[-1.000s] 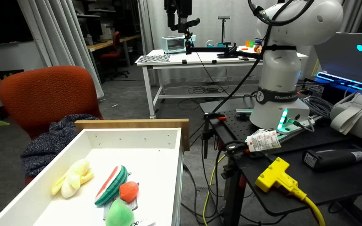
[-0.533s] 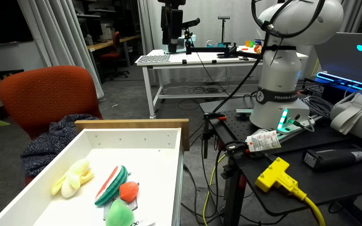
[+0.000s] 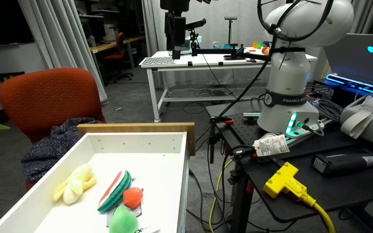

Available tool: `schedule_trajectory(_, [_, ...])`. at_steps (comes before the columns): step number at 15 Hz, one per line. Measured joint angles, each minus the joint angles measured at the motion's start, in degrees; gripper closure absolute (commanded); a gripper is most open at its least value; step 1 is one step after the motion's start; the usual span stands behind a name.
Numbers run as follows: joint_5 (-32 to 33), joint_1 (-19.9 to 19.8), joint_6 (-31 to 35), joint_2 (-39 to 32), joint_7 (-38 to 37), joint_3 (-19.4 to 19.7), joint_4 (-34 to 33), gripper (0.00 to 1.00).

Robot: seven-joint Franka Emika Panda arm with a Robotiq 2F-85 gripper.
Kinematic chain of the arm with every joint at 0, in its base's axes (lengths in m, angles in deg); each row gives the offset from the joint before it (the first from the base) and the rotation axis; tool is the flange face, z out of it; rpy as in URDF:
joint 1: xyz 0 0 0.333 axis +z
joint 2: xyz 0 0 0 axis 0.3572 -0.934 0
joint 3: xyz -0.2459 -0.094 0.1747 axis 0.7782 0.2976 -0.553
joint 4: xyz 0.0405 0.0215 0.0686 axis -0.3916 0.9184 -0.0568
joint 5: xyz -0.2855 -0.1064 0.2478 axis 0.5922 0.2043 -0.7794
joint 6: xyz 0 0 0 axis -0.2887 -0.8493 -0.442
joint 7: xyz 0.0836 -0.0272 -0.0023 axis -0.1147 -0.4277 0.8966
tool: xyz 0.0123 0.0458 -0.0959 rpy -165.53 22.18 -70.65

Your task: Close the drawer

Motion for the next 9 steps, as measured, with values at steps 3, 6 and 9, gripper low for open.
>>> schedule_trajectory(3, [0.99, -1.02, 0.0, -2.34, 0.22, 0.24, -1.44, 0.0])
schedule_trajectory(6, [2.08, -2.55, 0.43, -6.93, 1.32, 1.71, -4.6, 0.0])
schedule_trajectory(9, [3.39, -3.9, 3.39, -12.94, 3.2, 3.69, -8.43, 0.0])
